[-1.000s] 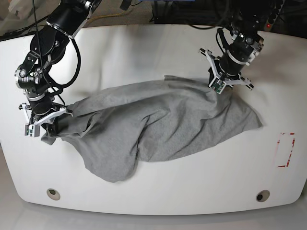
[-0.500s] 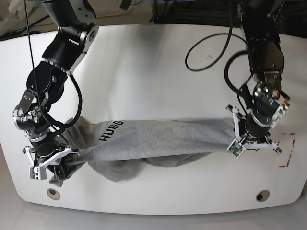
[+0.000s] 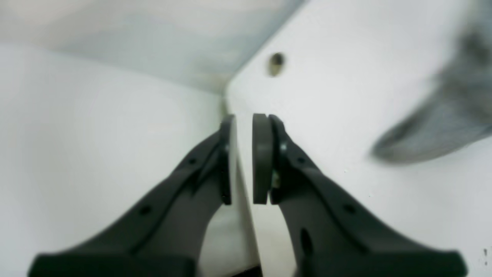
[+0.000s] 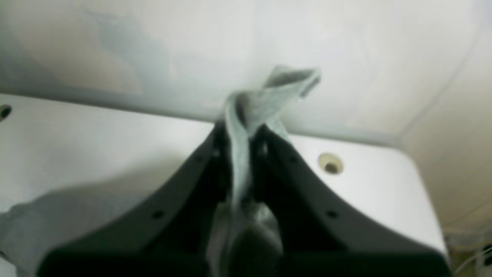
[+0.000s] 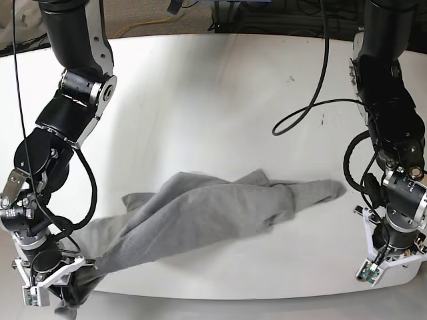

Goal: Fold the T-shirt properly
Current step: 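Lift the shirt with both grippers and pull it apart, then move the left gripper back over the shirt and regrasp fabric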

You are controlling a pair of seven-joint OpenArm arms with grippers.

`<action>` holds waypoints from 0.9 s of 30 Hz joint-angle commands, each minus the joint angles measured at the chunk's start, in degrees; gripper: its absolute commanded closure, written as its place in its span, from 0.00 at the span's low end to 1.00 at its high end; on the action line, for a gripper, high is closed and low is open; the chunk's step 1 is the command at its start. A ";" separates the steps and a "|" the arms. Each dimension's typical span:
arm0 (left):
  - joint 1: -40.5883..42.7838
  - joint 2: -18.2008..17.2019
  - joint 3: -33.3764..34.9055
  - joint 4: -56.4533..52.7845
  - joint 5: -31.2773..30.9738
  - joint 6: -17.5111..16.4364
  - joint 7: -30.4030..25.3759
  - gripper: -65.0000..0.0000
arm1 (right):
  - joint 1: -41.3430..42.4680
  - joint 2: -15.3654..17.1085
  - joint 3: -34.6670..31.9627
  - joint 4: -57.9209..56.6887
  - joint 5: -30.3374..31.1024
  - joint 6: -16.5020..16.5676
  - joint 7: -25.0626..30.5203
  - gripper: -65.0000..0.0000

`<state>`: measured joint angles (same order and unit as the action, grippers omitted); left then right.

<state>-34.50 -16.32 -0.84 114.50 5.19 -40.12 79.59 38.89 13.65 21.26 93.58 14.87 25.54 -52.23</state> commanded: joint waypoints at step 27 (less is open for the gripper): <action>26.28 18.21 11.00 -9.57 0.04 0.12 -20.38 0.12 | -19.69 0.11 4.19 10.90 0.99 -0.09 1.02 1.00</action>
<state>-6.81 1.72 9.50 105.43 5.28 -40.12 61.17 18.06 13.06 25.39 103.42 15.29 25.52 -52.75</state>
